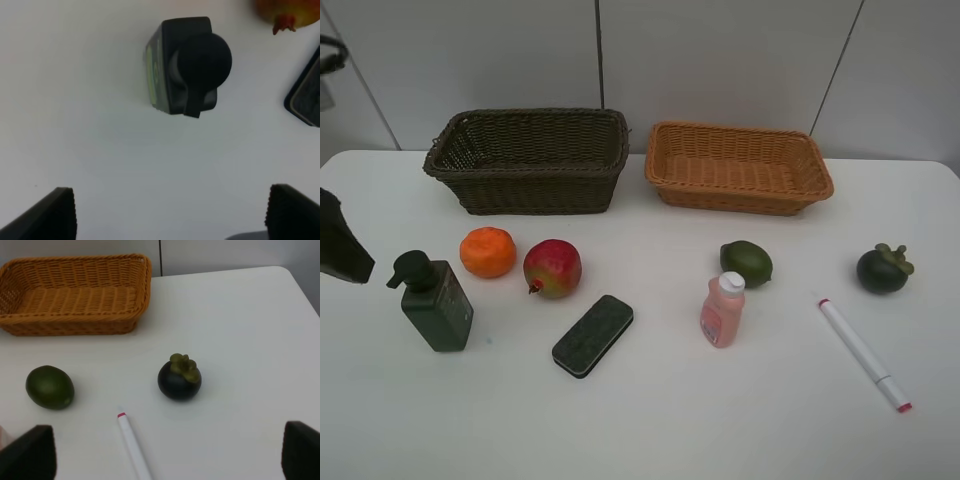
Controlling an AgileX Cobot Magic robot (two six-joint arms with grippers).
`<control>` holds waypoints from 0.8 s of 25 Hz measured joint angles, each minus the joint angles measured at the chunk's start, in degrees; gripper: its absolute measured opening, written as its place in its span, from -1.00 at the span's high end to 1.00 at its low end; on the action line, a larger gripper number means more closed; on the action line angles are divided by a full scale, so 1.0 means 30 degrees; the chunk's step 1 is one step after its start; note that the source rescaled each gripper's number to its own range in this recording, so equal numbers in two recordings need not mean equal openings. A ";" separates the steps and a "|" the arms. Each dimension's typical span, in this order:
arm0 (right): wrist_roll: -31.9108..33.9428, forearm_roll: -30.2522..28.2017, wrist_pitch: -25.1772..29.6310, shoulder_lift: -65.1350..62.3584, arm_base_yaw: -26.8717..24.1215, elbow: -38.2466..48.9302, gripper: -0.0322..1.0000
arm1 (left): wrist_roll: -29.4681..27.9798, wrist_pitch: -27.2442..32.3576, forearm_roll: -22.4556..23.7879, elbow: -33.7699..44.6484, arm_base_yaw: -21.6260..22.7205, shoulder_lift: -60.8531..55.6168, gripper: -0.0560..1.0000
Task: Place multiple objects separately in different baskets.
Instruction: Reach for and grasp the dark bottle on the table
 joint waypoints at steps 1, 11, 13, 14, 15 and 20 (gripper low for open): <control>0.0000 0.0000 0.0000 0.0000 0.0000 0.0000 -1.00 | -0.0141 0.0153 -0.0090 -0.0332 0.0000 0.1039 -0.77; 0.0000 0.0000 0.0000 0.0000 0.0000 0.0000 -1.00 | -0.0201 -0.1027 -0.0140 -0.1945 -0.1130 0.6179 -0.77; 0.0000 0.0000 0.0000 0.0000 0.0000 0.0000 -1.00 | -0.0201 -0.1400 -0.0140 -0.2135 -0.1493 0.6765 -0.77; 0.0000 0.0000 0.0000 0.0000 0.0000 0.0000 -1.00 | -0.0201 -0.1572 -0.0121 -0.2176 -0.1591 0.6962 -0.77; 0.0000 0.0000 0.0000 0.0000 0.0000 0.0000 -1.00 | -0.0201 -0.1646 -0.0101 -0.2215 -0.1649 0.7195 -0.77; 0.0000 0.0000 0.0000 0.0000 0.0000 0.0000 -1.00 | -0.0201 -0.2093 0.0155 -0.2323 -0.1664 0.8266 -0.77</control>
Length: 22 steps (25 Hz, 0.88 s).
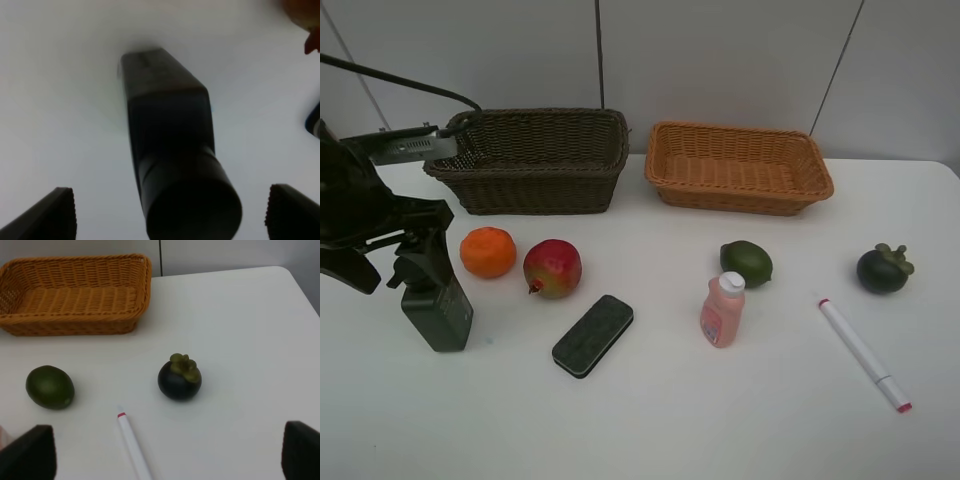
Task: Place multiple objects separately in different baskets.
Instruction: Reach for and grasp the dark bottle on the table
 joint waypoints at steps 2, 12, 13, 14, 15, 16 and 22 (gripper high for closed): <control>0.0000 0.0000 0.0000 0.0000 0.0000 0.0000 -1.00 | 0.0000 -0.0254 0.0035 0.0000 0.0000 0.0426 -0.77; 0.0000 0.0000 0.0000 0.0000 0.0000 0.0000 -1.00 | 0.0036 -0.0867 0.0087 -0.0015 0.0000 0.2290 -0.77; 0.0000 0.0000 0.0000 0.0000 0.0000 0.0000 -1.00 | 0.0061 -0.0890 0.0092 -0.0015 0.0000 0.2420 -0.77; 0.0000 0.0000 0.0000 0.0000 0.0000 0.0000 -1.00 | 0.0061 -0.0891 0.0092 -0.0015 0.0000 0.2534 -0.76; 0.0000 0.0000 0.0000 0.0000 0.0000 0.0000 -1.00 | 0.0073 -0.0891 0.0092 -0.0015 0.0000 0.2640 -0.70; 0.0000 0.0000 0.0000 0.0000 0.0000 0.0000 -1.00 | 0.0073 -0.0891 0.0092 -0.0015 0.0000 0.2725 -0.59; 0.0000 0.0000 0.0000 0.0000 0.0000 0.0000 -1.00 | 0.0073 -0.0874 0.0146 -0.0015 0.0000 0.2931 0.89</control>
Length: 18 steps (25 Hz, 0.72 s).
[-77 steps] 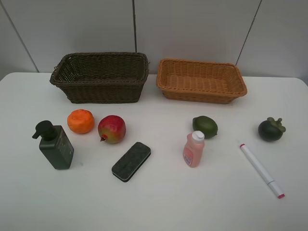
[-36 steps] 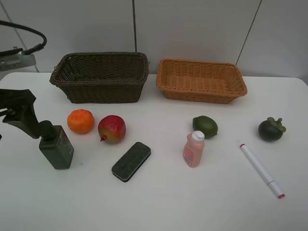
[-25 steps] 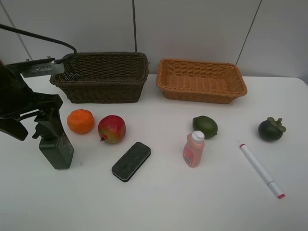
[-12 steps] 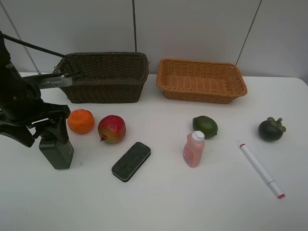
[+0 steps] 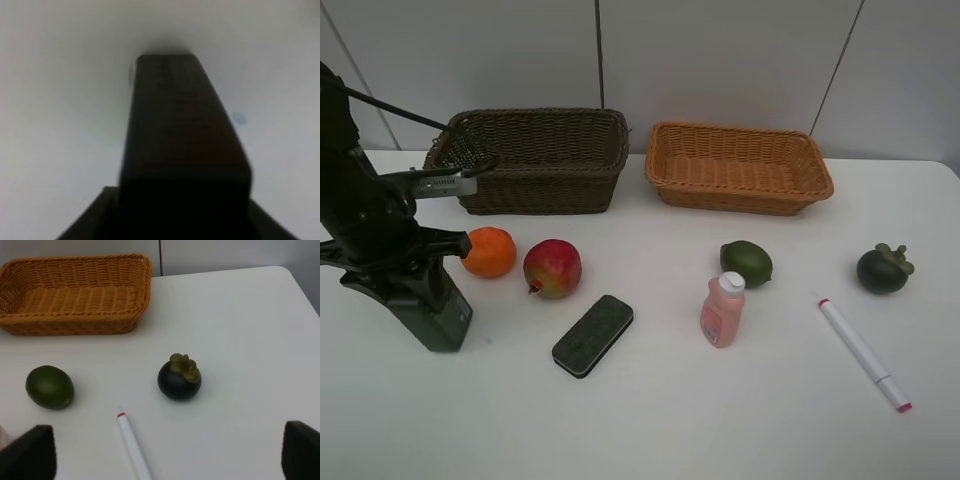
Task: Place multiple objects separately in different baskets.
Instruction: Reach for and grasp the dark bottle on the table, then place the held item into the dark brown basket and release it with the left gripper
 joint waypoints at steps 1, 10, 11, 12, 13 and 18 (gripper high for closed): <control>0.0000 0.0000 0.0000 0.0000 0.0000 0.0000 -1.00 | 0.0000 0.0000 0.0000 0.0000 0.0000 0.0000 0.88; 0.0000 0.0000 0.0000 0.0000 0.0000 0.0000 -1.00 | 0.0000 0.2872 -0.0105 -0.2776 0.0000 -0.1908 0.88; 0.0000 0.0000 0.0000 0.0000 0.0000 0.0000 -1.00 | -0.0017 0.3257 -0.0216 -0.3835 0.0000 -0.2165 0.88; 0.0000 0.0000 0.0000 0.0000 0.0000 0.0000 -1.00 | -0.0087 0.3603 -0.0290 -0.4814 0.0000 -0.2347 0.88; 0.0000 0.0000 0.0000 0.0000 0.0000 0.0000 -1.00 | -0.0231 0.3762 -0.0334 -0.6043 0.0000 -0.2396 0.88; 0.0000 0.0000 0.0000 0.0000 0.0000 0.0000 -1.00 | -0.0395 0.4032 -0.0375 -1.2402 0.0000 -0.0881 0.88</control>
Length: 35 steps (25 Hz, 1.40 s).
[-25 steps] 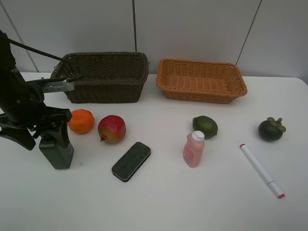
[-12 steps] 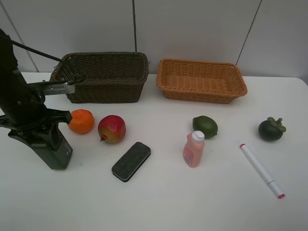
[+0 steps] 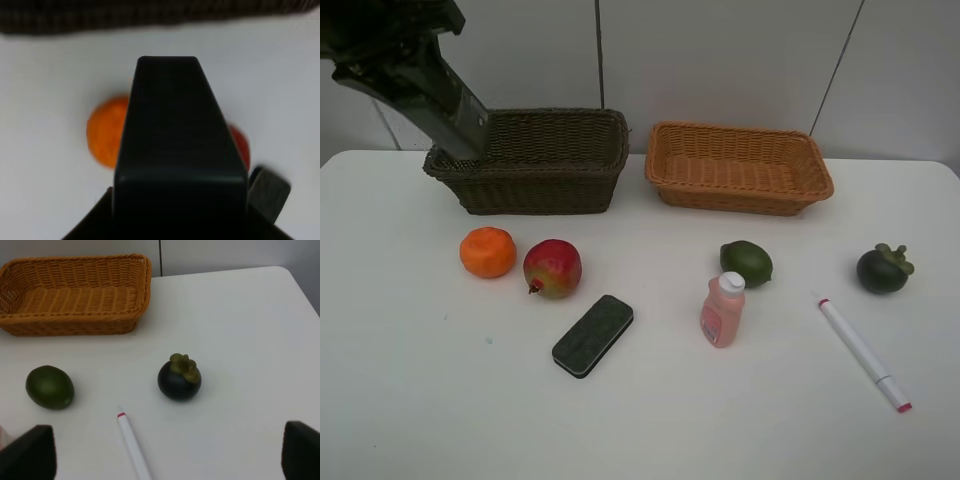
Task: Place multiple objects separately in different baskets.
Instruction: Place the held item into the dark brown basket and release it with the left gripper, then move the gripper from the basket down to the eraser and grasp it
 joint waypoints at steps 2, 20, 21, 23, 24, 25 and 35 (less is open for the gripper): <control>0.0000 0.0000 0.0000 0.0000 0.0000 0.0000 -1.00 | -0.0023 0.0014 0.0133 -0.2136 0.0000 0.1453 0.88; 0.0000 0.0000 0.0000 0.0000 0.0000 0.0000 -1.00 | -0.1303 -0.3991 0.3135 -0.6436 0.0000 0.9650 0.09; 0.0000 0.0000 0.0000 0.0000 0.0000 0.0000 -1.00 | -0.1594 -0.3996 0.3135 -0.6481 0.0000 0.9650 -0.32; 0.0000 0.0000 0.0000 0.0000 0.0000 0.0000 -1.00 | -0.1998 -0.3755 0.3116 -0.6557 0.0000 0.9650 -0.78; 0.0000 0.0000 0.0000 0.0000 0.0000 0.0000 -1.00 | -0.2143 -0.3479 0.3134 -0.6581 0.0000 0.9650 -0.89; 0.0000 0.0000 0.0000 0.0000 0.0000 0.0000 -1.00 | -0.2278 -0.3177 0.3134 -0.6581 0.0000 0.9625 -0.95; 0.0000 0.0000 0.0000 0.0000 0.0000 0.0000 -1.00 | -0.2501 0.2601 0.2793 -0.7894 0.0000 0.7016 -1.00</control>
